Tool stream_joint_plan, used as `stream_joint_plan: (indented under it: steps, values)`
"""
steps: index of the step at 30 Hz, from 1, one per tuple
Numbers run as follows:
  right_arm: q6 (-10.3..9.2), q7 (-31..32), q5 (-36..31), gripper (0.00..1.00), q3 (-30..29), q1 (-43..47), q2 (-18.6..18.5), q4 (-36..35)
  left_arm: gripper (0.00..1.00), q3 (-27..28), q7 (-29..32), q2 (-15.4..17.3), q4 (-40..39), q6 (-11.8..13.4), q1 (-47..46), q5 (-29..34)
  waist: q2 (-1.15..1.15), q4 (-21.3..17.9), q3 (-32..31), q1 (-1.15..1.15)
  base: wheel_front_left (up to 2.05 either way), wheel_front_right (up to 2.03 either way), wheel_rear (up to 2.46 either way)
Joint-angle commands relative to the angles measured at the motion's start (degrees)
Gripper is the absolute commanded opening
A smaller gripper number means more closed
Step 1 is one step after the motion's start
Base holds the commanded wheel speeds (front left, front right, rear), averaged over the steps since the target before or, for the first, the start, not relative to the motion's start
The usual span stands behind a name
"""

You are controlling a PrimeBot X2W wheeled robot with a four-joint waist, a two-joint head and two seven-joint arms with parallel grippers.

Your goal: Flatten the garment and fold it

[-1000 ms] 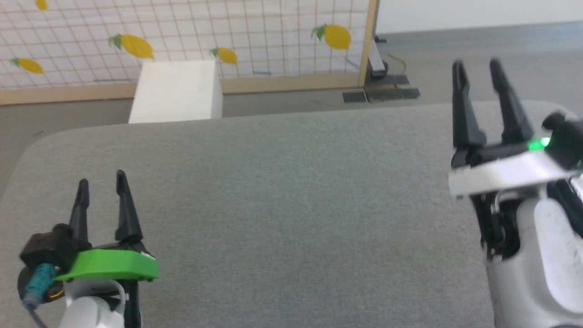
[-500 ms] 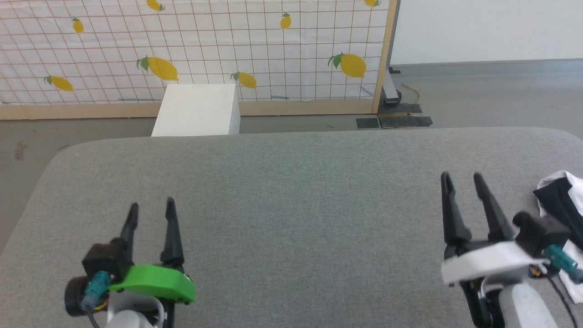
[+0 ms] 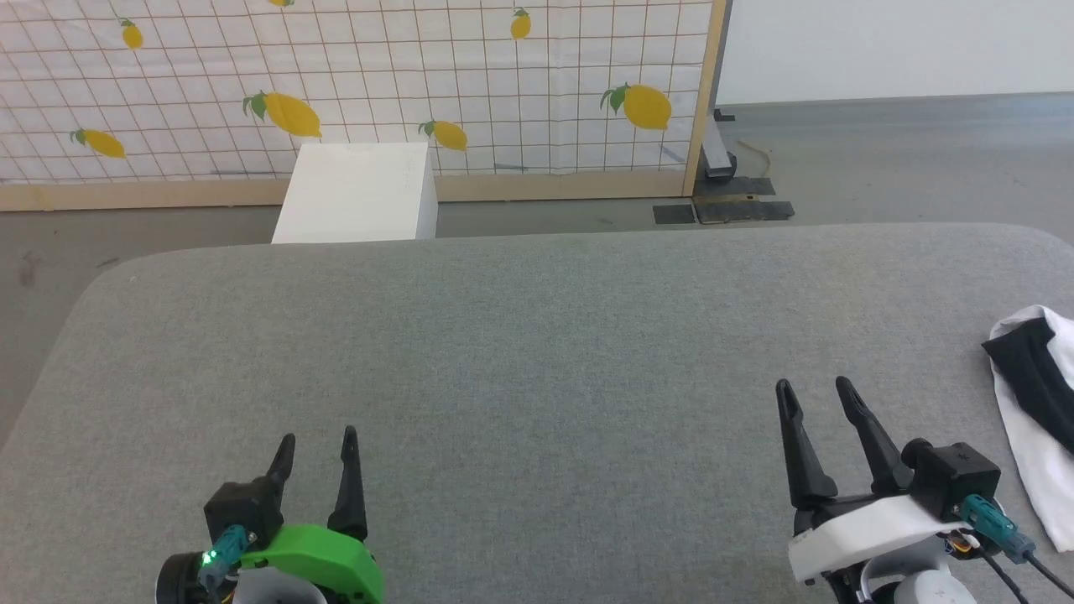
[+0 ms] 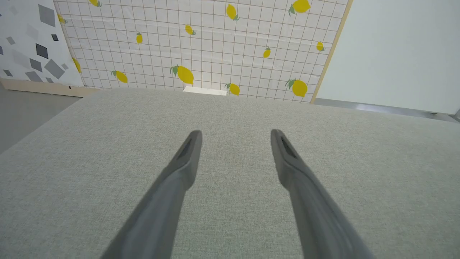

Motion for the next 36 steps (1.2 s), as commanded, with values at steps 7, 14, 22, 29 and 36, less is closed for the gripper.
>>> stream_joint_plan:
  steps: [7, 14, 22, 29, 36]
  values:
    - [0.0, 0.0, 0.0, 0.0, 0.2, 0.0, 0.0, 0.1, 0.0, -0.2, 0.1, 0.0, 0.8, 0.0, 0.0, 0.2, 0.0, 0.1, 0.2, 0.01, 0.0, 0.0, 0.0]
    - [0.0, 0.8, -0.8, 0.0, 0.0, 0.1, 0.0, -0.6, 0.0, 0.2, 0.9, -0.3, -0.2, -0.1, 0.1, 1.1, 0.0, 0.1, 0.4, 0.01, 0.0, 0.0, 0.0]
    - [-0.01, 1.8, -1.7, 0.0, -0.2, 0.2, 0.0, -1.4, 0.0, 0.6, 1.8, -0.6, -1.3, -0.2, 0.2, 2.1, 0.0, 0.2, 0.5, 0.01, 0.0, 0.0, 0.0]
    - [-0.01, 2.6, -2.4, 0.0, -0.4, 0.4, 0.0, -2.2, 0.0, 1.0, 2.6, -0.8, -2.3, -0.3, 0.3, 3.0, 0.0, 0.2, 0.6, 0.01, 0.0, 0.0, 0.0]
    - [-0.02, 3.4, -3.2, 0.0, -0.6, 0.5, 0.0, -2.8, 0.0, 1.3, 3.4, -1.0, -3.3, -0.4, 0.5, 3.9, 0.0, 0.3, 0.8, 0.01, 0.0, 0.0, 0.0]
